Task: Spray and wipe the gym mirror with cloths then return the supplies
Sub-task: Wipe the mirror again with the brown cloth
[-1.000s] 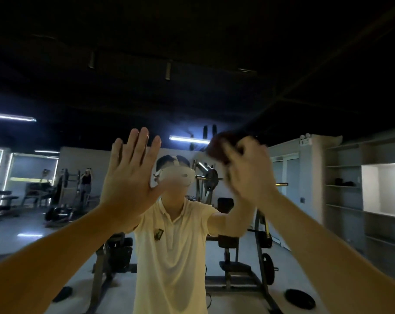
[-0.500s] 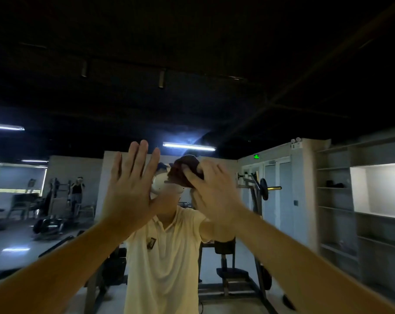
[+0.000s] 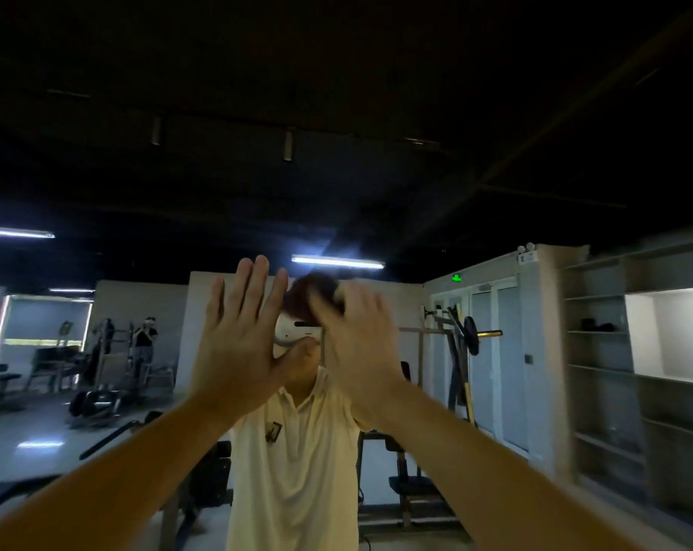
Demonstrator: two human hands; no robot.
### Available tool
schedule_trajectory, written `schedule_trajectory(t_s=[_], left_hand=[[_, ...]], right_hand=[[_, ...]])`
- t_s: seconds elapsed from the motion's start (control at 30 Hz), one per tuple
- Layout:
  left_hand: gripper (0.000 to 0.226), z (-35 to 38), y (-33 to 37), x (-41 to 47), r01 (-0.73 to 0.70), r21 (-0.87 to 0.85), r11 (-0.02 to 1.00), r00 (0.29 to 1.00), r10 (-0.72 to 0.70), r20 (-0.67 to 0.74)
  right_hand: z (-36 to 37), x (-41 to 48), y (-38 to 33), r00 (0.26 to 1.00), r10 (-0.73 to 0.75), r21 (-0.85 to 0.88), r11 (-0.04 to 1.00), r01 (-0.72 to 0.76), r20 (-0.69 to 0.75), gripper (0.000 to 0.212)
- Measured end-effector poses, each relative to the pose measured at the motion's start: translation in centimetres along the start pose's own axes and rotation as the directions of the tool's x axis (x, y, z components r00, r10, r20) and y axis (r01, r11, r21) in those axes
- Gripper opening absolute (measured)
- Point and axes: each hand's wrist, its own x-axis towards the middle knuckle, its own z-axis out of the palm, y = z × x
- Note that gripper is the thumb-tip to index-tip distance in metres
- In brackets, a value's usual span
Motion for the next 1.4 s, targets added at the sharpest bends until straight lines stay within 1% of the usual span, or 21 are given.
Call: schedule_trajectory(t_s=[0.1,0.13,0.17,0.23,0.33,0.43,0.5,0.57,0.63,0.7,0.73,0.8,0.87,0.9,0.97,1.03,1.1,1.2,1.27,1.33,1.4], left_hand=[[0.094,0.0,-0.1,-0.4,-0.020,-0.003,1.000,1.000,0.020,-0.002],[0.094,0.0,-0.1,-0.4,-0.019,0.001,1.000,1.000,0.019,0.003],[0.093,0.0,-0.1,-0.4,-0.012,-0.001,1.000,1.000,0.012,0.007],[0.093,0.2,-0.2,-0.4,0.008,-0.003,1.000,1.000,-0.008,0.010],[0.094,0.1,-0.1,-0.3,0.012,0.004,1.000,0.999,-0.012,0.034],[0.095,0.1,-0.1,-0.3,0.017,0.017,1.000,0.998,-0.018,0.056],[0.095,0.1,-0.1,-0.3,0.020,0.027,0.999,0.998,-0.021,0.067],[0.094,-0.1,-0.1,-0.3,0.021,0.033,0.999,0.997,-0.023,0.073],[0.093,-0.2,-0.1,-0.3,0.026,0.034,0.999,0.996,-0.029,0.080],[0.093,-0.2,-0.1,-0.3,0.024,0.041,0.999,0.995,-0.028,0.096],[0.093,-0.2,-0.2,-0.2,0.020,0.042,0.999,0.995,-0.024,0.100],[0.094,-0.1,-0.3,-0.3,0.020,0.040,0.999,0.995,-0.023,0.094],[0.094,0.0,-0.3,-0.3,0.025,0.042,0.999,0.996,-0.029,0.086],[0.094,0.2,-0.2,-0.4,0.027,0.043,0.999,0.996,-0.031,0.083],[0.094,0.3,-0.3,-0.3,0.026,0.046,0.999,0.996,-0.030,0.085],[0.095,0.4,-0.3,-0.3,0.021,0.059,0.998,0.995,-0.027,0.099],[0.096,0.3,-0.3,-0.3,0.019,0.066,0.998,0.994,-0.026,0.108],[0.095,0.1,-0.2,-0.3,0.020,0.057,0.998,0.994,-0.026,0.102],[0.095,0.1,-0.2,-0.3,0.019,0.055,0.998,0.995,-0.024,0.095],[0.095,0.0,-0.3,-0.3,0.017,0.063,0.998,0.995,-0.024,0.101],[0.095,0.0,-0.2,-0.3,0.016,0.073,0.997,0.993,-0.025,0.117]], right_hand=[[0.0,-0.9,2.6,0.927,-0.368,-0.063,0.926,0.372,0.066,0.058],[-0.3,0.7,4.0,0.903,-0.420,-0.108,0.897,0.428,0.084,0.059],[-0.5,2.8,5.4,0.914,-0.398,-0.158,0.900,0.405,0.077,0.059],[-1.4,7.6,7.5,0.985,-0.170,-0.202,0.966,0.160,-0.031,0.060],[-2.0,13.0,8.5,0.972,0.184,-0.211,0.954,-0.213,-0.149,0.060],[-0.6,12.8,5.1,0.927,0.287,-0.114,0.940,-0.321,-0.243,0.061],[0.7,9.3,2.5,0.959,0.157,-0.053,0.983,-0.174,-0.236,0.062],[1.2,5.8,1.7,0.986,-0.087,-0.080,0.994,0.077,-0.141,0.066],[0.6,4.6,3.5,0.949,-0.314,-0.126,0.944,0.306,-0.044,0.068],[-0.8,5.6,6.7,0.927,-0.376,-0.181,0.911,0.370,0.004,0.065],[-1.5,6.4,8.5,0.955,-0.295,-0.188,0.940,0.286,-0.022,0.062],[-3.0,7.7,12.2,0.989,0.040,-0.186,0.980,-0.067,-0.145,0.055],[-3.3,8.7,14.2,0.904,0.354,-0.190,0.896,-0.401,-0.238,0.054],[-3.1,9.2,14.0,0.860,0.439,-0.194,0.849,-0.492,-0.262,0.054],[-2.5,10.2,11.5,0.816,0.505,-0.182,0.807,-0.562,-0.282,0.058],[-1.8,10.1,7.7,0.842,0.473,-0.153,0.841,-0.520,-0.260,0.061],[-0.8,8.4,4.0,0.908,0.357,-0.119,0.914,-0.389,-0.221,0.061],[-0.2,4.3,1.1,0.998,0.025,-0.067,0.997,-0.030,-0.065,0.059],[-0.8,2.0,2.3,0.981,-0.196,-0.094,0.976,0.196,0.010,0.062],[-2.0,1.1,6.0,0.980,-0.200,-0.192,0.962,0.195,-0.005,0.067],[-3.1,0.6,10.9,0.999,0.003,-0.246,0.969,-0.011,-0.032,0.064]])
